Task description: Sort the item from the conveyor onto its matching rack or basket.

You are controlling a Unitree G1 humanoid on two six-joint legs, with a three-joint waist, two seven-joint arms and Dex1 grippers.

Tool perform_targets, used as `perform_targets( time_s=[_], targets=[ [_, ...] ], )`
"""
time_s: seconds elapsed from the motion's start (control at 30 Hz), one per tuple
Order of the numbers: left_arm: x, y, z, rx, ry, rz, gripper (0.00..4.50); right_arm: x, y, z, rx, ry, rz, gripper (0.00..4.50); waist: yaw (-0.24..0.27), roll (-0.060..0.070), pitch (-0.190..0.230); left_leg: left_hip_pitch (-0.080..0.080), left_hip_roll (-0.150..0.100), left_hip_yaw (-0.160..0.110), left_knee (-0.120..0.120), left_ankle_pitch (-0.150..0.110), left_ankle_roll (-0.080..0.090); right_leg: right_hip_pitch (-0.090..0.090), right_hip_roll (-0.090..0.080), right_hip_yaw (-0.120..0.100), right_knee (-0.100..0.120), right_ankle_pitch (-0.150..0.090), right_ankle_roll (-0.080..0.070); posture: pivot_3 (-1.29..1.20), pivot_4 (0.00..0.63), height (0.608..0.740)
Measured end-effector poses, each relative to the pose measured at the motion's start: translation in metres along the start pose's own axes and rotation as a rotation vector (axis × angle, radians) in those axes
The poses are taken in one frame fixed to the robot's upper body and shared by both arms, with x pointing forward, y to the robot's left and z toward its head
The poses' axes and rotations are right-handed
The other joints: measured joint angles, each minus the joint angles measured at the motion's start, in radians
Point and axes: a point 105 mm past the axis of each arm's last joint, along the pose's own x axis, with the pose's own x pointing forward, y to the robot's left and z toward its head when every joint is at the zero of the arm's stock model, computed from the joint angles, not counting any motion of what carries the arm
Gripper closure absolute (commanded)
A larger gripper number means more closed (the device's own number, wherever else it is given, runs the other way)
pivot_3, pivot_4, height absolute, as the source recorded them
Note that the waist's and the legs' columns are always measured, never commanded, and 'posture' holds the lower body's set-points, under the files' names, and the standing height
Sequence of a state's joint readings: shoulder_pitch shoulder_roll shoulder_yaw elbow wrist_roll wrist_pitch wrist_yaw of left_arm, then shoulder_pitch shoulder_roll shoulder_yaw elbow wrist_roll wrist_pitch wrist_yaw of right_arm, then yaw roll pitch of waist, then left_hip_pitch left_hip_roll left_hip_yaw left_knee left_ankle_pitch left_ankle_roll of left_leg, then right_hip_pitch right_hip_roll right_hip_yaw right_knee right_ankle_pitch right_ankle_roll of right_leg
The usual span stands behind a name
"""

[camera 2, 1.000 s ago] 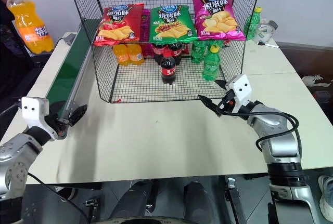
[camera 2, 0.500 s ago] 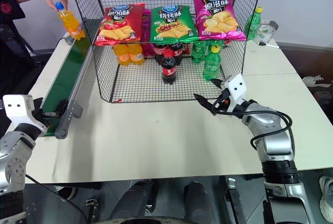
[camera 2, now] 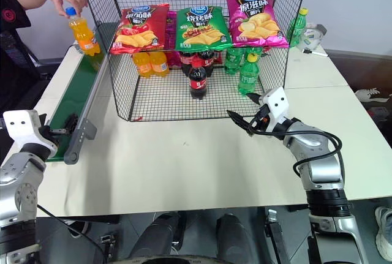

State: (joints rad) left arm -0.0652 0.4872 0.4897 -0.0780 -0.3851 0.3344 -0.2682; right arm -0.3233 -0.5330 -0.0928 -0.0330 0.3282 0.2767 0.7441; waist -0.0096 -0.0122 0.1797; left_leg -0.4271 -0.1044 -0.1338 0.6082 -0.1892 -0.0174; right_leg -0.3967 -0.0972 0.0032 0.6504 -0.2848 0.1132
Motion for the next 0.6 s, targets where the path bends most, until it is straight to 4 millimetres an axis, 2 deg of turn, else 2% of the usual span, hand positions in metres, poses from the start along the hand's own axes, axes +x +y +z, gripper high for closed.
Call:
perform_targets(
  time_s=[0.13,0.33,0.6],
  targets=[
    [-0.002,-0.005,-0.001,-0.036,-0.002,-0.057,0.08,0.001,0.0,0.001,-0.002,-0.003,0.001,0.0,0.0,0.0,0.0,0.0,0.0,0.0,0.0,0.0,0.0,0.0,0.0,0.0,0.0,0.0,0.0,0.0,0.15,0.74],
    [-0.004,-0.004,-0.004,-0.035,0.002,-0.056,0.08,0.001,0.0,0.002,-0.002,-0.005,0.002,0.0,0.0,0.0,0.0,0.0,0.0,0.0,0.0,0.0,0.0,0.0,0.0,0.0,0.0,0.0,0.0,0.0,0.15,0.74],
    [-0.004,-0.005,0.008,-0.009,-0.103,-0.032,0.08,0.003,0.002,0.002,-0.001,-0.005,0.007,0.0,0.0,0.0,0.0,0.0,0.0,0.0,0.0,0.0,0.0,0.0,0.0,0.0,0.0,0.0,0.0,0.0,0.15,0.74]
  ],
)
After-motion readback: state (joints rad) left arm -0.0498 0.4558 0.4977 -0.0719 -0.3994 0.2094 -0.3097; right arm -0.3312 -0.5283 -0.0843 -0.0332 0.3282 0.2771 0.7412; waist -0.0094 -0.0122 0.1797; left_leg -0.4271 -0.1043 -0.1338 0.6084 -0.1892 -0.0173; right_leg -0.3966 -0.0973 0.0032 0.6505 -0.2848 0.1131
